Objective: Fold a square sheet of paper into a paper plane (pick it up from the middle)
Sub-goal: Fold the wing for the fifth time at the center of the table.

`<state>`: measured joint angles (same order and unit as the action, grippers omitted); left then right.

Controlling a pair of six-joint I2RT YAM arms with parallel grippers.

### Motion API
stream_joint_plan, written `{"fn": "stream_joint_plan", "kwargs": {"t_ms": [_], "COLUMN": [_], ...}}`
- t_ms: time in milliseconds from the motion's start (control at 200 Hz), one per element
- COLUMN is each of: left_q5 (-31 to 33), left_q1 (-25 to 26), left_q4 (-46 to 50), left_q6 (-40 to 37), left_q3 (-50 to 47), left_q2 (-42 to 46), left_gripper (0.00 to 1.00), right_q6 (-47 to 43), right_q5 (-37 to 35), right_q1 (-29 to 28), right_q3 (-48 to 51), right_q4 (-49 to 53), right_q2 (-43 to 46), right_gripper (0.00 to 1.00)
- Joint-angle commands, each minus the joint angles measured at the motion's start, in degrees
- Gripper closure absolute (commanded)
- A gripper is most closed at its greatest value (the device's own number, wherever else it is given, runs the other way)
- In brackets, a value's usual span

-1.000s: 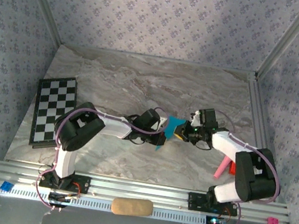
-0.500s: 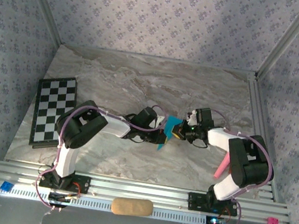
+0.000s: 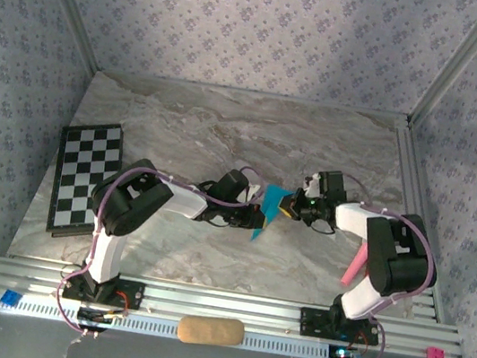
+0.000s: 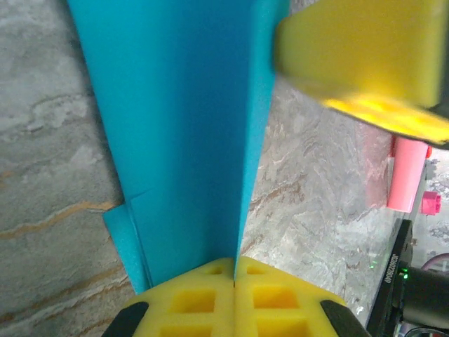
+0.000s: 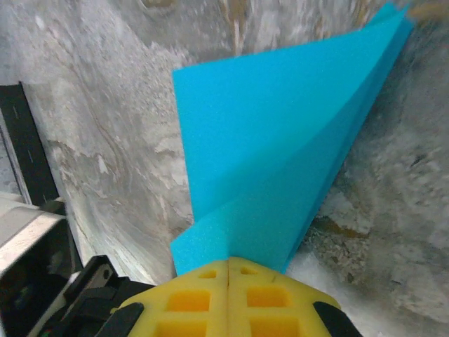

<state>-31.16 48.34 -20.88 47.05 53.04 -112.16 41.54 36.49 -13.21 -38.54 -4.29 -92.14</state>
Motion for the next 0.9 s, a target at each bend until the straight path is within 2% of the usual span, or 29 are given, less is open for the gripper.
{"fn": "stream_joint_plan", "kwargs": {"t_ms": [0,85,440,894], "left_q5": [-2.81,-3.61,-3.67,-1.24], "left_q1": [-0.59,-0.93,-1.29,-1.26], "left_q4": [-3.12,-6.86,-12.27,-9.14], "left_q6": [3.91,6.22,9.6,9.12], "left_q3": [-1.52,-2.52,-5.06,-5.97], "left_q2": [-2.35,-2.63,-3.1,-1.56], "left_gripper": [1.0,1.0,1.0,1.0], "right_q6": [-2.12,-2.77,-5.06,-7.65], "right_q5": [1.89,3.17,6.16,6.7], "right_q1": [0.99,0.99,-0.57,-2.34], "right_q3": [0.41,0.84,0.27,-3.51], "right_q4": [1.52,1.44,0.93,0.57], "right_q2": [2.41,2.96,1.67,-4.69], "right_gripper": [0.94,0.93,0.94,0.95]}}
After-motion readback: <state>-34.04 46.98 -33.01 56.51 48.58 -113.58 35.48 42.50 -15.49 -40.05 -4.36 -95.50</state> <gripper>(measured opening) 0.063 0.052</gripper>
